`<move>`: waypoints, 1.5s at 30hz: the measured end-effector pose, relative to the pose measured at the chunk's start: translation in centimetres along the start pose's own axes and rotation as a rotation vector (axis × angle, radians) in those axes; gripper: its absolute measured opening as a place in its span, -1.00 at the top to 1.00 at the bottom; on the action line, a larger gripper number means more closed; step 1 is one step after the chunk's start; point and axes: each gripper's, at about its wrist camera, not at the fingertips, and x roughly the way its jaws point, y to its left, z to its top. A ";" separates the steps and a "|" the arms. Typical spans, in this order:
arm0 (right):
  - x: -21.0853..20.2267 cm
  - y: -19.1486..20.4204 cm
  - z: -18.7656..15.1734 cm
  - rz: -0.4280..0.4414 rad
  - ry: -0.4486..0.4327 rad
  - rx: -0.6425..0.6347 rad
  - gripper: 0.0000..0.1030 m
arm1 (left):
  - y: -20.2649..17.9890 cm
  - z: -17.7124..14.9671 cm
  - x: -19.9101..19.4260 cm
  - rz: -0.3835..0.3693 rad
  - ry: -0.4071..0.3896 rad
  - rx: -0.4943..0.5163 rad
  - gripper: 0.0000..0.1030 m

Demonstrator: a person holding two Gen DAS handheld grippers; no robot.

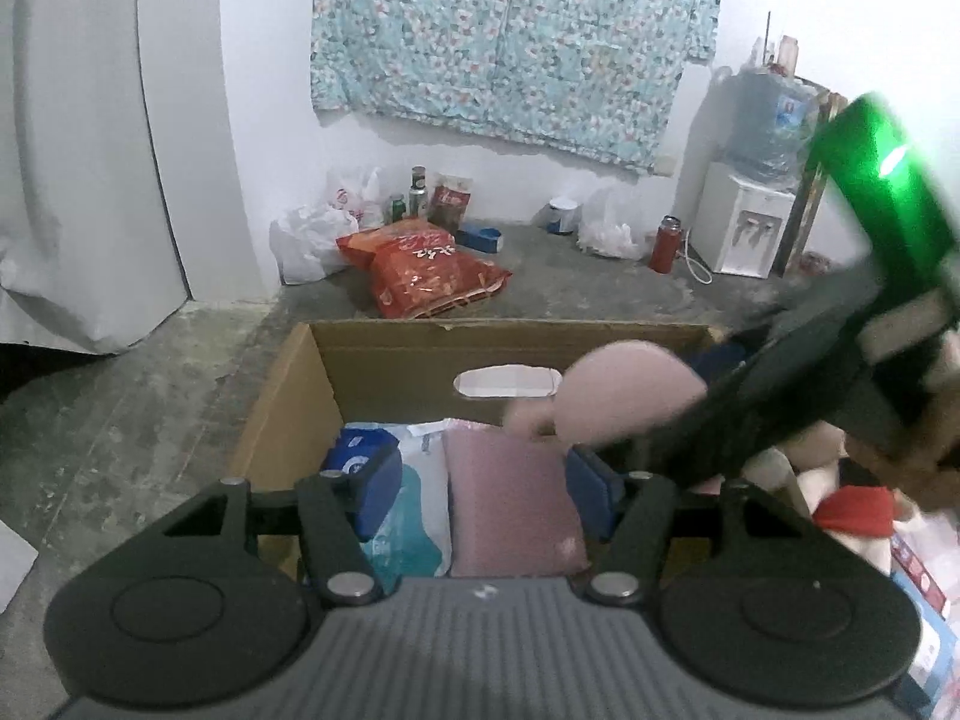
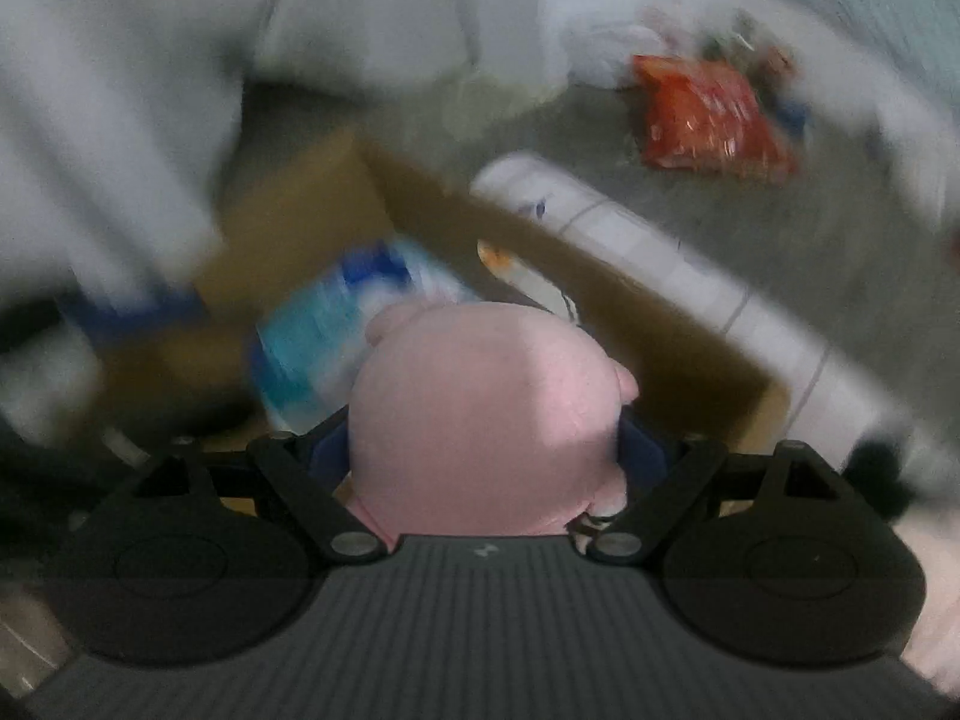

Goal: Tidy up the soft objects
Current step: 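Lower the pink pig plush into the cardboard box and open the right tool, then move the left tool to the blue bandage box while the right tool approaches the red toothpaste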

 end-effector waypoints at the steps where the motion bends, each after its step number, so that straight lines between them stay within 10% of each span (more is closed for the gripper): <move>1: 0.7 1.2 0.2 -0.038 0.048 -0.119 -0.75 | 0.2 -0.2 0.0 -0.003 -0.002 -0.002 -0.29; 10: 1.4 3.1 3.0 -0.108 0.181 -0.194 -0.98 | 0.9 -1.0 0.7 -0.024 0.001 -0.009 -0.34; 24: -9.5 -10.3 -3.7 0.168 -0.158 0.335 -0.59 | -3.2 1.9 10.3 -0.208 0.202 -0.045 0.50; 37: -11.0 -11.5 -9.9 0.302 -0.151 0.416 -0.59 | -5.8 5.7 14.5 -0.105 0.278 0.021 0.48; 45: -19.3 -12.6 -15.3 0.287 -0.278 0.442 -0.59 | -5.6 5.7 10.7 0.009 0.190 -0.020 -0.05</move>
